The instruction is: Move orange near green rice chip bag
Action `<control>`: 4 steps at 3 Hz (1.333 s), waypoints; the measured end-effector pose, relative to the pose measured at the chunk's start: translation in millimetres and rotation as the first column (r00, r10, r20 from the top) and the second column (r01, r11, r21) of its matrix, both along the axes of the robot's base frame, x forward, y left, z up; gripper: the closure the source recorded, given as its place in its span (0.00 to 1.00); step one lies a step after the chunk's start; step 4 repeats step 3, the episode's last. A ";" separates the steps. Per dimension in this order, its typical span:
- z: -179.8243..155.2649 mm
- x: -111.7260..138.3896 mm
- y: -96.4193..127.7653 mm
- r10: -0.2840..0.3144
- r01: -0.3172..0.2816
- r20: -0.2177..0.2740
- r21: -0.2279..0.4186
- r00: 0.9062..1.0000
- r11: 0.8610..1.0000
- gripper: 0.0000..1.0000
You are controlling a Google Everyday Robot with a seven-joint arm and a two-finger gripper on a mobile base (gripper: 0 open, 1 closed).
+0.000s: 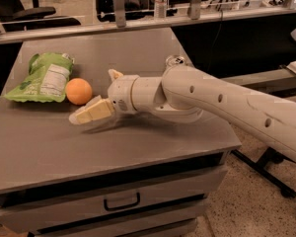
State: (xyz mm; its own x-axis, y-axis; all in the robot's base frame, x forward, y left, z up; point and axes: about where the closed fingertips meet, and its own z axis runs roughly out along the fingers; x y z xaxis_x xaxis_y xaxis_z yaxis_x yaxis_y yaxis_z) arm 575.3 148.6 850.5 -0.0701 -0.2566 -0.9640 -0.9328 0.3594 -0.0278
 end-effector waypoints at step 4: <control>0.0 -34.0 -67.2 -0.130 0.126 -0.038 -0.096 0.991 0.987 0.00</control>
Offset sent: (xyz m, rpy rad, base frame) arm -0.0578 -0.1314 -0.0181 -0.1751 0.1446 -0.2461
